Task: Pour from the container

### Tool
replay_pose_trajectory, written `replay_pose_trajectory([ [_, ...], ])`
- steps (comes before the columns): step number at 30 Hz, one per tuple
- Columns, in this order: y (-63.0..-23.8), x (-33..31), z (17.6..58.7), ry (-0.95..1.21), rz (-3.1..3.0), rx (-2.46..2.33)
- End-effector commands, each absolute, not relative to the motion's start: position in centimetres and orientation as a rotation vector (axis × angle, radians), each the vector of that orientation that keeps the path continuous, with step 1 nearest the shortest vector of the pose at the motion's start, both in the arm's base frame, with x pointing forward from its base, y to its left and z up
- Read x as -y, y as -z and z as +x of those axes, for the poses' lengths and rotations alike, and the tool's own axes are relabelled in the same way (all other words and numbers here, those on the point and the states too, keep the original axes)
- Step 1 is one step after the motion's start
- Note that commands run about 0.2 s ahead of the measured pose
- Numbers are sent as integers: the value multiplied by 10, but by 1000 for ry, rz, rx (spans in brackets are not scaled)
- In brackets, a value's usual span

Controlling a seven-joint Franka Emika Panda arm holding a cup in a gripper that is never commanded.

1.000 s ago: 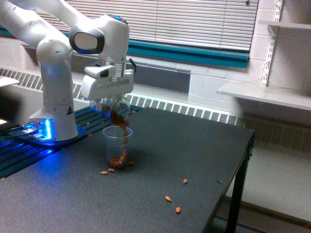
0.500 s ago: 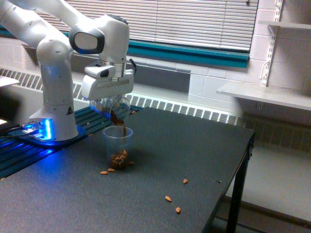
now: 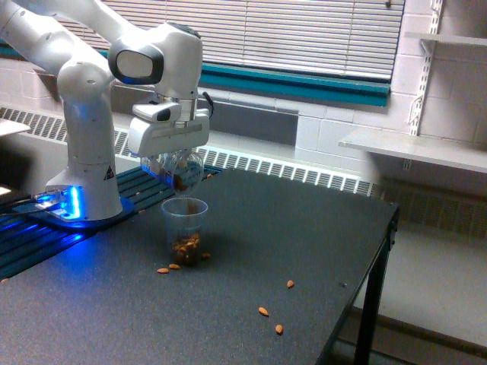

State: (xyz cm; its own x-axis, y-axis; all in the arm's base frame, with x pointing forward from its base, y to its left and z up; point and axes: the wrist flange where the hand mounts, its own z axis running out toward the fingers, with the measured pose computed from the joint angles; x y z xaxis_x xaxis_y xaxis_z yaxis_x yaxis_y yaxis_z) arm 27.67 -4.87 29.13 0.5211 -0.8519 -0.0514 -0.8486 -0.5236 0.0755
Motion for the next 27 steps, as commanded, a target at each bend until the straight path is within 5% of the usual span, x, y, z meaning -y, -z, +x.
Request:
replay_pose_trajectory([
  [1, -280, 50, 262, 167, 2713, 1382],
  [27, -277, 68, 256, 188, 2683, 1402],
])
